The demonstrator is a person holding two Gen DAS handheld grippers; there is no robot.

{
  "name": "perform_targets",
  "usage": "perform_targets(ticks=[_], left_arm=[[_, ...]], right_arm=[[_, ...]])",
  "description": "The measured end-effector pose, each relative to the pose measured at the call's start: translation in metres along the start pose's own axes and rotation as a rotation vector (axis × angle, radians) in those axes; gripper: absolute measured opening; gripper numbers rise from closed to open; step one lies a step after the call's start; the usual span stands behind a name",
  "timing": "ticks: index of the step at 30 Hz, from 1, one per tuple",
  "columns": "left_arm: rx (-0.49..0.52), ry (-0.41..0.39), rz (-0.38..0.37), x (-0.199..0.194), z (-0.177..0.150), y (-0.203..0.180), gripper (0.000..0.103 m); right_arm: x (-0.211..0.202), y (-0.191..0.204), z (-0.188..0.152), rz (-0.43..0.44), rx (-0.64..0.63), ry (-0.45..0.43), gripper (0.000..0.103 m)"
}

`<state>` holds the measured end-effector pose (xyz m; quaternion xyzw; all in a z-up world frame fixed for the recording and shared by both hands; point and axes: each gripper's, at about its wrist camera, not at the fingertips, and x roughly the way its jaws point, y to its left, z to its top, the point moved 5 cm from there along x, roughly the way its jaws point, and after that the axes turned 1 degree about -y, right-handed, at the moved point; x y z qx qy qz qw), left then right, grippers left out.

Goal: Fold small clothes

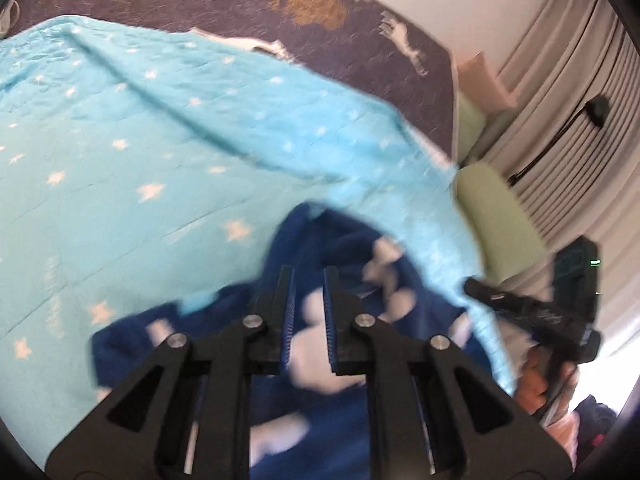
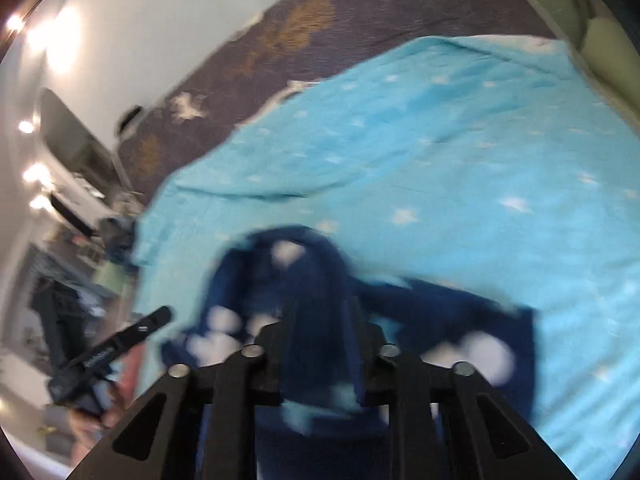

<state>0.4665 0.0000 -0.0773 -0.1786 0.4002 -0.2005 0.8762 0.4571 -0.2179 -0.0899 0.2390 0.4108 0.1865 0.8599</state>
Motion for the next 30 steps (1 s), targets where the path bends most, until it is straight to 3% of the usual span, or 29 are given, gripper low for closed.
perform_targets(ticks=[3,6,7,8,9,11,13,17,19,20,21,23,26,30], left_arm=[[-0.006,0.043,0.01,0.035,0.003,-0.008,0.014],[-0.067,0.133,0.085,0.086,-0.008,0.015,0.013],[-0.082,0.153,0.118,0.102,-0.013,0.028,0.008],[-0.117,0.145,0.09,0.112,-0.016,0.04,0.007],[-0.179,0.116,0.018,0.11,-0.016,0.049,0.006],[-0.257,0.128,-0.054,0.109,-0.014,0.061,0.006],[-0.194,0.122,-0.017,0.098,-0.011,0.054,0.005],[0.029,0.093,0.043,0.05,-0.009,0.009,0.012],[0.15,0.04,0.049,0.009,-0.014,-0.015,0.03],[0.202,0.01,0.047,-0.016,-0.021,-0.023,0.048],[0.256,-0.023,0.046,-0.044,-0.031,-0.03,0.058],[0.34,-0.066,0.07,-0.087,-0.054,-0.035,0.06],[0.347,-0.089,0.136,-0.132,-0.086,-0.026,0.069],[0.288,-0.1,0.176,-0.178,-0.13,-0.016,0.069]], right_arm=[[0.035,0.009,0.012,0.057,0.054,0.043,0.006],[0.075,-0.006,0.02,0.004,0.124,0.078,0.006],[0.09,-0.012,0.018,-0.021,0.145,0.098,0.006],[0.106,-0.023,0.014,-0.069,0.163,0.131,0.003],[0.117,-0.033,0.012,-0.098,0.176,0.126,0.002],[0.118,-0.044,0.012,-0.027,0.229,0.09,0.002],[0.113,-0.046,0.013,0.007,0.244,0.088,0.002],[0.069,-0.038,0.014,-0.02,0.193,0.054,0.009],[0.022,-0.019,0.002,-0.009,0.098,0.038,0.01],[0.009,-0.012,-0.004,-0.015,0.064,0.035,0.014],[-0.017,-0.005,-0.016,-0.033,0.005,0.023,0.016],[-0.06,0.003,-0.041,-0.065,-0.074,0.002,0.022],[-0.123,0.001,-0.086,-0.118,-0.123,-0.03,0.03],[-0.188,-0.009,-0.145,-0.239,-0.11,-0.085,0.036]])
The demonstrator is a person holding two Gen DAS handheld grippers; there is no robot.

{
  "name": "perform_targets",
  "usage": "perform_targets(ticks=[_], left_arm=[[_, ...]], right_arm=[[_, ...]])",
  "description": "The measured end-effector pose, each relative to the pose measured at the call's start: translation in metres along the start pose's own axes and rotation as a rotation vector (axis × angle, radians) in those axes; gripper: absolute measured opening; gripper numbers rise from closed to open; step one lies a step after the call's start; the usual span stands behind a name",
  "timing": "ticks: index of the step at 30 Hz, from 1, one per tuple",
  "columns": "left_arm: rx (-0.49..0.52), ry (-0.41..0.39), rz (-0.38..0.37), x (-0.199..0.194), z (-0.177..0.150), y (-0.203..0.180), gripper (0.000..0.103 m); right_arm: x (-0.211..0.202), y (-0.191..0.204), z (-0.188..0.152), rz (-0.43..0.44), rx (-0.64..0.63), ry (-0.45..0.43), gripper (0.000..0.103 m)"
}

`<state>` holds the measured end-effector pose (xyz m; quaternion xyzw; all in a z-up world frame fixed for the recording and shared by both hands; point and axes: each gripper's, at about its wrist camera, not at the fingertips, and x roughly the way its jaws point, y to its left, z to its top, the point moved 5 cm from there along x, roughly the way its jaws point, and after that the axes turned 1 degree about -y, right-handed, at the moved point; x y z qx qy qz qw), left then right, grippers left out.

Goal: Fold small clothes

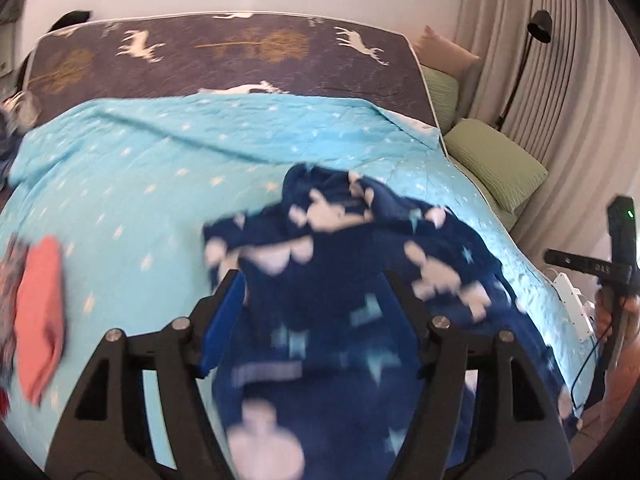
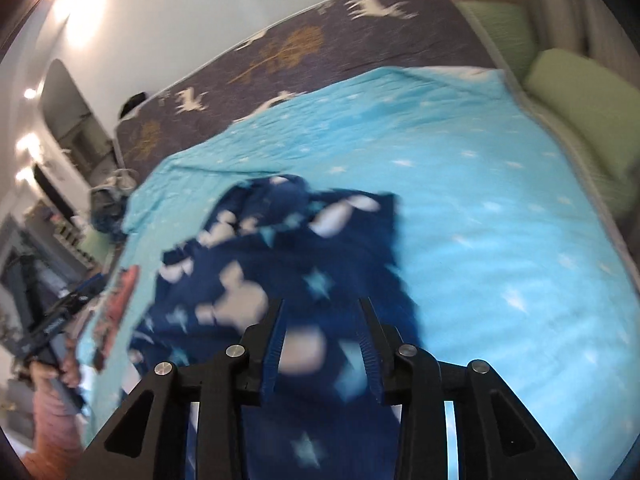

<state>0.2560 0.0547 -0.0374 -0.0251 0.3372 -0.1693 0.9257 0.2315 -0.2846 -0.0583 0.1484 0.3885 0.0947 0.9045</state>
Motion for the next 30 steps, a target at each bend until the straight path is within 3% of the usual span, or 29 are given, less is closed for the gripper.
perform_targets(ticks=[9,14,20,23,26,30], left_arm=[[0.095,0.037,0.12,-0.071,-0.103,-0.017,0.07],[0.022,0.079,0.136,-0.099,-0.154,-0.007,0.071],[-0.042,0.133,0.179,-0.124,-0.203,0.001,0.071],[-0.021,0.127,0.138,-0.136,-0.212,-0.015,0.071],[0.057,0.112,0.022,-0.143,-0.212,-0.056,0.071],[0.159,0.13,-0.162,-0.142,-0.221,-0.113,0.071]], right_arm=[[-0.095,-0.003,-0.127,-0.053,-0.074,0.009,0.054],[-0.125,-0.03,-0.186,-0.056,0.01,0.038,0.055],[-0.142,-0.061,-0.228,-0.062,0.134,0.054,0.055],[-0.152,-0.061,-0.246,-0.064,0.131,0.039,0.055],[-0.16,-0.044,-0.257,-0.035,0.08,0.016,0.055],[-0.164,0.012,-0.267,0.138,-0.028,0.003,0.055]])
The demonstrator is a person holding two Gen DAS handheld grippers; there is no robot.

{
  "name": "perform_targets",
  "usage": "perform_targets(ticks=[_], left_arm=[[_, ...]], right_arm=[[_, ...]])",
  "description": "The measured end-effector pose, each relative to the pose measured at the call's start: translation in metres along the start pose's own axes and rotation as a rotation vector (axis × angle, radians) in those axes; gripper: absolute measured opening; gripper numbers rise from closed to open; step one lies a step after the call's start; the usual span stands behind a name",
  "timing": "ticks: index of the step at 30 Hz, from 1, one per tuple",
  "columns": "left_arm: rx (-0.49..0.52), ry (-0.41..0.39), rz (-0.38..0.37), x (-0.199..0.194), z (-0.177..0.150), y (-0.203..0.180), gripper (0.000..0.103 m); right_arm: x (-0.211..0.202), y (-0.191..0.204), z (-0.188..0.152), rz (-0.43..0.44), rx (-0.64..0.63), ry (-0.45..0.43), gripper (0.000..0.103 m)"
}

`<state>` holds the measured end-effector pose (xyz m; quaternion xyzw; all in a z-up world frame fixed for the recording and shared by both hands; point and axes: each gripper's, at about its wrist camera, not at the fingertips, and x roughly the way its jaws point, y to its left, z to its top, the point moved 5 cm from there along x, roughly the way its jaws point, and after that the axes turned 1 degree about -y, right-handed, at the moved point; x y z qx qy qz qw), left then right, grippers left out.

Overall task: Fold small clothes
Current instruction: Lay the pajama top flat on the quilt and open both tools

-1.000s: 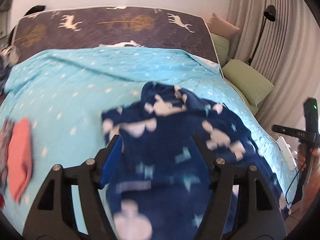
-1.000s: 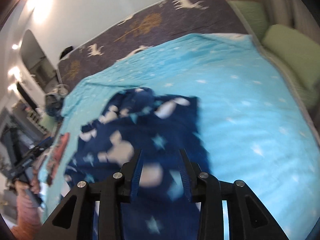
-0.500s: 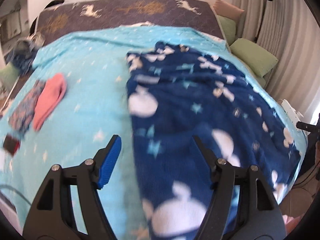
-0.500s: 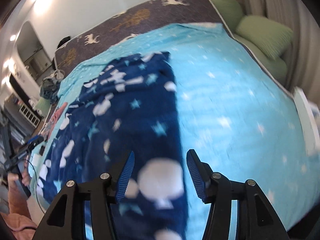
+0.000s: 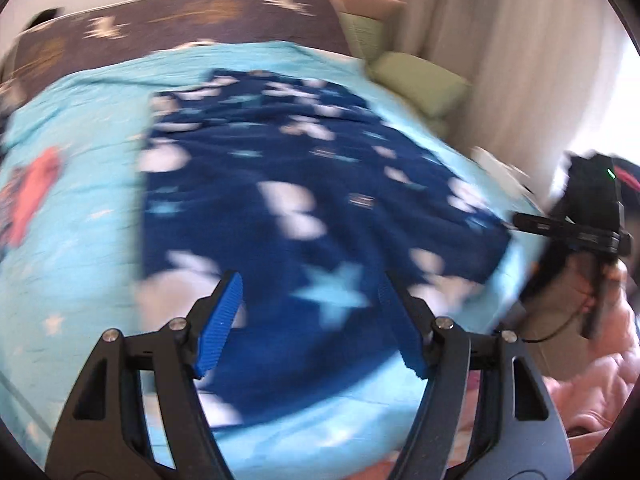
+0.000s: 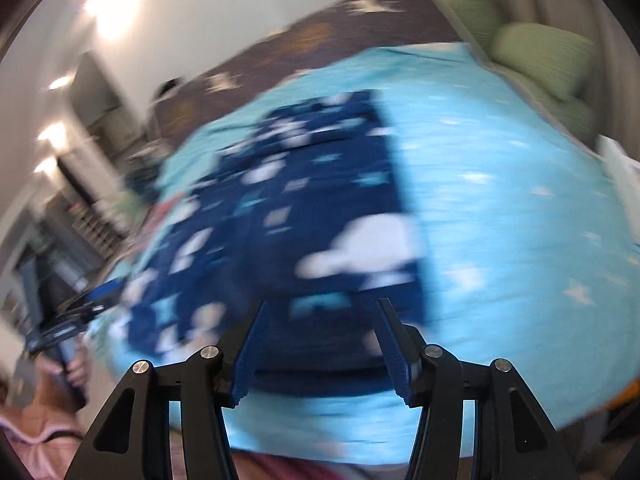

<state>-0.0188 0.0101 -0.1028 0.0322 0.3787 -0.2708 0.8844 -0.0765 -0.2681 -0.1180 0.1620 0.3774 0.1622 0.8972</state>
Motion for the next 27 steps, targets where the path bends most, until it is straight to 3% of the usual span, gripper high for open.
perform_targets(ticks=[5,8,10,12,18,23,26,27], left_arm=[[0.095,0.046,-0.075,0.019,-0.017,-0.044,0.071],[0.126,0.07,-0.078,0.03,-0.024,-0.057,0.068],[0.127,0.09,-0.075,0.038,-0.025,-0.06,0.053],[0.102,0.112,-0.088,0.047,-0.025,-0.058,0.024],[-0.05,0.066,-0.183,0.039,-0.014,-0.041,0.019],[-0.079,0.003,-0.267,0.015,-0.004,-0.043,0.019],[-0.06,-0.017,-0.276,0.008,0.001,-0.048,0.019],[-0.057,-0.019,-0.279,0.008,0.002,-0.049,0.019]], right_arm=[[0.023,0.06,-0.025,0.052,-0.205,0.046,0.055],[0.036,0.086,-0.041,0.069,-0.316,0.073,0.055],[0.041,0.096,-0.047,0.075,-0.367,0.083,0.055],[0.045,0.101,-0.05,0.076,-0.395,0.09,0.055],[0.049,0.11,-0.05,0.048,-0.461,0.087,0.055],[0.069,0.118,-0.052,0.013,-0.508,0.088,0.054],[0.083,0.11,-0.047,-0.011,-0.466,0.11,0.021],[0.086,0.106,-0.044,0.002,-0.426,0.116,0.018]])
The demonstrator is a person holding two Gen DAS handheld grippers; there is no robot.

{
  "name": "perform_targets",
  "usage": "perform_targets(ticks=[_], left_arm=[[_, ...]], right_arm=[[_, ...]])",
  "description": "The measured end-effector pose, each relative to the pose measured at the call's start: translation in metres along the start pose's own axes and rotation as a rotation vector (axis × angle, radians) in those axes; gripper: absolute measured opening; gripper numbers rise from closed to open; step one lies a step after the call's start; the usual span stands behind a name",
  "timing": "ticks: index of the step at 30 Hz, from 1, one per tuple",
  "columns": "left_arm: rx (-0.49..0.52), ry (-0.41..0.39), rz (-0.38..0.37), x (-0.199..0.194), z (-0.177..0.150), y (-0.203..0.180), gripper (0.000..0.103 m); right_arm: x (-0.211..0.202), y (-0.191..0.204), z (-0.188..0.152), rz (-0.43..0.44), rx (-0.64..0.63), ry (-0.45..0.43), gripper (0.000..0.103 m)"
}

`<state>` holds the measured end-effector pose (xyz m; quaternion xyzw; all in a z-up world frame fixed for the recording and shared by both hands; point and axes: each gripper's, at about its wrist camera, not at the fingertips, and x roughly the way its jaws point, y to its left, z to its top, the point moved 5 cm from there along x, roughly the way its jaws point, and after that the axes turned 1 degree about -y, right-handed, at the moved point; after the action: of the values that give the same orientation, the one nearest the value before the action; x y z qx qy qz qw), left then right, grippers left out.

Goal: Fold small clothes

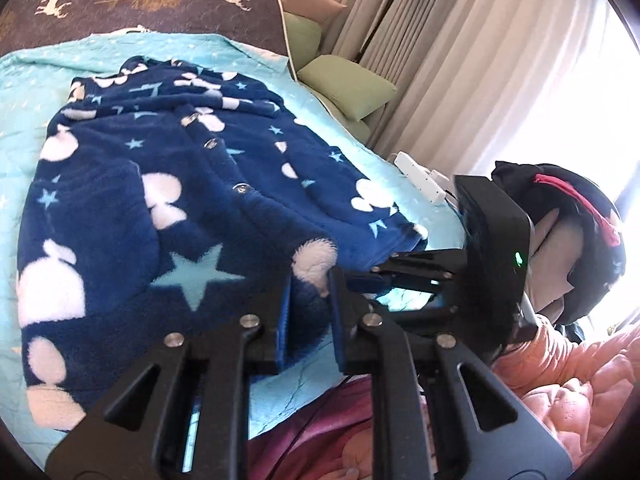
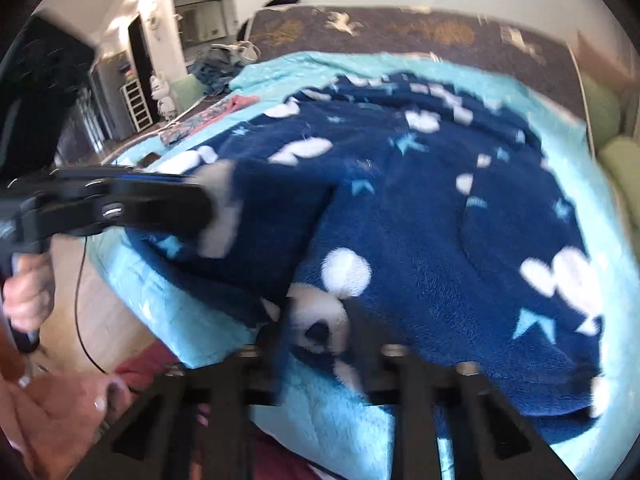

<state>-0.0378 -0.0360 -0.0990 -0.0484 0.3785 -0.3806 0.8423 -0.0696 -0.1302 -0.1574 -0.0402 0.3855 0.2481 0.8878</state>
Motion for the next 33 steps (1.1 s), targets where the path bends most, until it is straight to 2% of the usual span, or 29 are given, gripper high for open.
perform_targets(ticks=[2,4,6,9,12,14,16,18,22,24,26,28,31,33], left_arm=[[-0.003,-0.005,-0.017,-0.001,0.002,-0.002,0.019],[-0.004,-0.014,-0.031,-0.005,0.004,-0.004,0.019],[0.004,-0.019,-0.041,-0.007,0.006,-0.005,0.019],[0.031,-0.003,-0.041,-0.002,0.005,-0.008,0.019],[0.038,0.07,-0.032,0.019,-0.007,-0.008,0.02],[0.035,0.129,-0.018,0.035,-0.019,-0.006,0.021],[0.038,0.144,-0.012,0.038,-0.024,-0.006,0.024],[0.048,0.141,-0.024,0.034,-0.026,-0.008,0.027],[0.095,0.121,-0.046,0.017,-0.023,-0.02,0.039],[0.117,0.105,-0.06,0.008,-0.018,-0.025,0.041],[0.105,0.078,-0.098,0.0,-0.011,-0.028,0.041],[0.09,0.035,-0.104,-0.004,0.001,-0.026,0.041],[0.06,0.021,-0.088,0.01,0.011,-0.016,0.041],[0.016,0.074,-0.091,0.038,0.005,-0.004,0.041]], right_arm=[[-0.002,-0.005,0.003,0.044,0.054,-0.015,0.016],[-0.009,-0.003,0.008,0.16,0.111,-0.026,0.015],[-0.021,0.009,0.01,0.245,0.102,-0.05,0.015],[-0.017,0.024,0.005,0.191,0.001,-0.022,0.017],[-0.005,0.025,-0.007,0.25,0.032,0.032,0.022],[-0.011,0.021,-0.009,0.282,0.053,0.028,0.027],[-0.022,0.012,-0.012,0.31,0.083,0.022,0.027],[-0.036,-0.003,-0.015,0.289,0.113,0.006,0.027],[-0.06,-0.033,-0.013,0.2,0.179,-0.048,0.027],[-0.064,-0.042,-0.006,0.187,0.207,-0.072,0.027],[-0.059,-0.045,0.007,0.179,0.218,-0.088,0.027],[-0.053,-0.045,0.018,0.163,0.221,-0.093,0.027],[-0.036,-0.044,0.04,0.148,0.241,-0.105,0.027],[-0.03,-0.047,0.05,0.136,0.267,-0.114,0.027]])
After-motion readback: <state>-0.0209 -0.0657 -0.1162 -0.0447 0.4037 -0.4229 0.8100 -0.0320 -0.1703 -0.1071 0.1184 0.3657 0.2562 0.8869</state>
